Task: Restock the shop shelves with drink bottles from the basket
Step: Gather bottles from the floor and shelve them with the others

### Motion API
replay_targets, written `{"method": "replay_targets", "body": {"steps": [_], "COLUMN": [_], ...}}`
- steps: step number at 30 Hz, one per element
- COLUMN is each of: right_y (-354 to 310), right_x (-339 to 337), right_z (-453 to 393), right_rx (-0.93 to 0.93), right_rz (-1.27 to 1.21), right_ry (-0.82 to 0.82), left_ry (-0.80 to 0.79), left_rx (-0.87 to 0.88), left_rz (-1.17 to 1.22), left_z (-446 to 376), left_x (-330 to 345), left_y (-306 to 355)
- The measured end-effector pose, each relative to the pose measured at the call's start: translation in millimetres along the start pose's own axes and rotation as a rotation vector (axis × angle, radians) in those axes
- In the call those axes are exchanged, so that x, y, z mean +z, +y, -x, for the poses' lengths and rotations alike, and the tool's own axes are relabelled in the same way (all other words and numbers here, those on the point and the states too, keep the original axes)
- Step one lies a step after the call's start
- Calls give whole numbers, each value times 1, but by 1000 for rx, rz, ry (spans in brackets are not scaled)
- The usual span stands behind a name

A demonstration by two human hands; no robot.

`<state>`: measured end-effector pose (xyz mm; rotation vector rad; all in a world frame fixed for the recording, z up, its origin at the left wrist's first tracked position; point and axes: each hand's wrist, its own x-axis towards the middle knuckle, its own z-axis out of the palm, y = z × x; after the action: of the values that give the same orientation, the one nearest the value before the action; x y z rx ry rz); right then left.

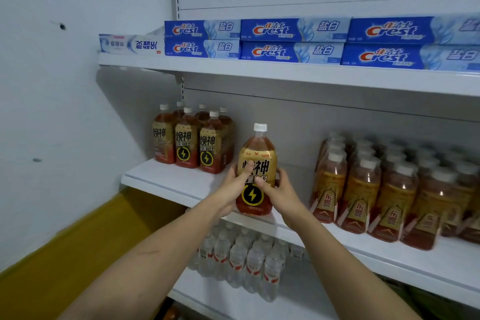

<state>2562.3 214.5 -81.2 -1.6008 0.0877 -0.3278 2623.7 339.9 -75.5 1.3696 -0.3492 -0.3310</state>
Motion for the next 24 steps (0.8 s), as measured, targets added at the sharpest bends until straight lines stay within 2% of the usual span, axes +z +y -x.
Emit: {"method": "replay_targets", "body": {"steps": [15,24], "right_y": [54,66], "right_x": [10,22], "right_z": [-111,-170], "right_rx": [-39,-11], "right_rz": [-15,90], "right_ry": [127,216], "left_ry": [-39,189], "left_rx": [-7,169], "left_rz": [-72,-164], "left_z": [-120,-154], "left_x": [-27,-32], "left_y": [-26,-63]}}
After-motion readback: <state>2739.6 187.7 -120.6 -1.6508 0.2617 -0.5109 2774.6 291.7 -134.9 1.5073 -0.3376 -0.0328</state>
